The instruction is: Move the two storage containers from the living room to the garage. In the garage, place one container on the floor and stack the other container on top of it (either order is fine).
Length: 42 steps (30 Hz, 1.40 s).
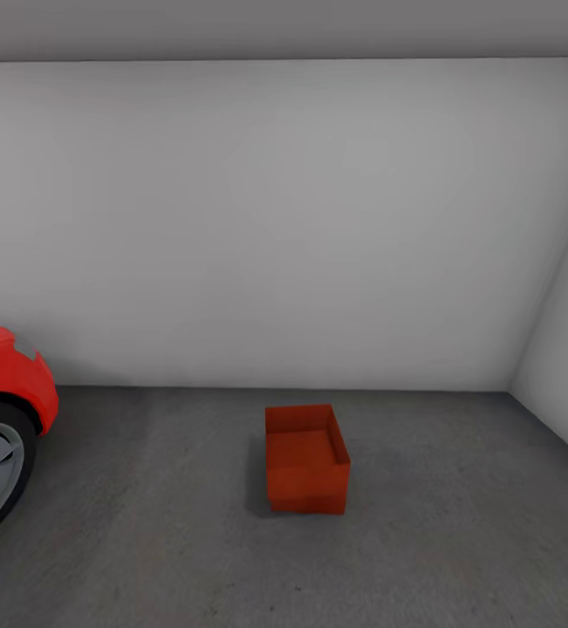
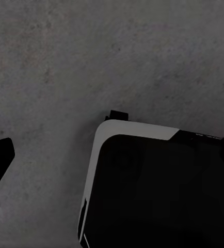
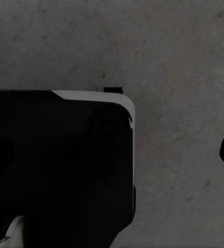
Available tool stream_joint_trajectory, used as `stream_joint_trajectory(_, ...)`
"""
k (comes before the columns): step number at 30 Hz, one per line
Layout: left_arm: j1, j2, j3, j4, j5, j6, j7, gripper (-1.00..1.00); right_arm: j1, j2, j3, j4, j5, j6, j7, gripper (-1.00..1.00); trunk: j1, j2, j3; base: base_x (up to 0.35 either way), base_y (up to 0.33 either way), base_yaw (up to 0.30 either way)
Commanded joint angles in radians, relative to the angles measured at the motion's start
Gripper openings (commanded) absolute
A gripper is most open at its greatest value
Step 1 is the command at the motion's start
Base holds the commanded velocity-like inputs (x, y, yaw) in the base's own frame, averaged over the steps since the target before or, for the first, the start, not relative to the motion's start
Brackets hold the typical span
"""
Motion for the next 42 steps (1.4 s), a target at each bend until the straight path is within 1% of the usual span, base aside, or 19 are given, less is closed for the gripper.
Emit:
stream_joint_trajectory(1,0.000,0.000,-0.008,0.001,0.009,-0.003,-0.002,1.00,-0.001,0.001,0.008,0.003,-0.008,-0.005,-0.002,1.00,0.000,-0.001,0.001,0.000,0.000,0.000)
stream_joint_trajectory(42,0.000,0.000,-0.012,0.001,0.009,-0.004,-0.002,1.00,-0.001,-0.001,0.008,0.003,-0.007,-0.014,0.000,1.00,0.000,-0.001,0.066,0.000,0.000,0.000)
